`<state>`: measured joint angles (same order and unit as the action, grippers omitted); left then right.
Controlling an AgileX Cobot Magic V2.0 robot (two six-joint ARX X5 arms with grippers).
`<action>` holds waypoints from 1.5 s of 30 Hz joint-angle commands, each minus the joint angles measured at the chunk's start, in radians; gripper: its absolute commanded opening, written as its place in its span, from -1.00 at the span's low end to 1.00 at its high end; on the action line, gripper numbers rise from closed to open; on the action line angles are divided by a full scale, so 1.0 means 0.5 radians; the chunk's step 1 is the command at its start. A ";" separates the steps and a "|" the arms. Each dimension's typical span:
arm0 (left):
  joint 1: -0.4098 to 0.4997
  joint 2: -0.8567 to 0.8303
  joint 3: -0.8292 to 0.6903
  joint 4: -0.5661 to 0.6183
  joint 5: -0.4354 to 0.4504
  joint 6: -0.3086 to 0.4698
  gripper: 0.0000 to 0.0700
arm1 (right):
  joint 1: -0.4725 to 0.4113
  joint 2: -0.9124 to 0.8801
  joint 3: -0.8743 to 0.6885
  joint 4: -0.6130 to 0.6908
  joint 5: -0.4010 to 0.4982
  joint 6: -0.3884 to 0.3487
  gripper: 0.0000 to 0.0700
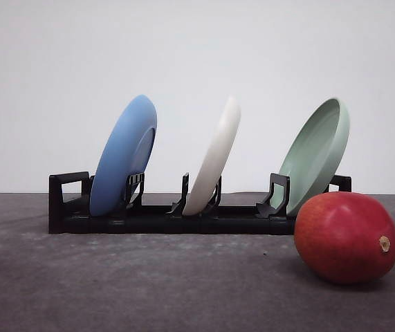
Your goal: Place pomegranate in white plate
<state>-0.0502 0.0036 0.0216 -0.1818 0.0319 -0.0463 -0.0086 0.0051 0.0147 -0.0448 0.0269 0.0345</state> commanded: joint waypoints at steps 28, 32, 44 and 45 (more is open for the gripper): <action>-0.001 0.135 0.715 -0.176 -0.130 -0.565 -0.99 | -0.004 0.101 0.705 -0.160 -0.158 0.950 -0.99; -0.002 0.326 0.996 -0.470 -0.128 -0.533 -0.99 | -0.004 0.309 0.992 -0.489 -0.310 0.773 -0.99; -0.002 1.115 1.470 -1.006 0.250 -0.257 -0.99 | 0.008 1.031 1.341 -0.816 -0.663 0.234 -0.99; -0.002 1.187 1.483 -1.005 0.302 -0.234 -0.99 | 0.017 1.078 1.341 -0.816 -0.679 0.215 -0.99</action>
<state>-0.0502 0.5712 0.7415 -0.6865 0.1621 -0.2090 -0.0047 0.5306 0.6682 -0.4606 -0.3052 0.1876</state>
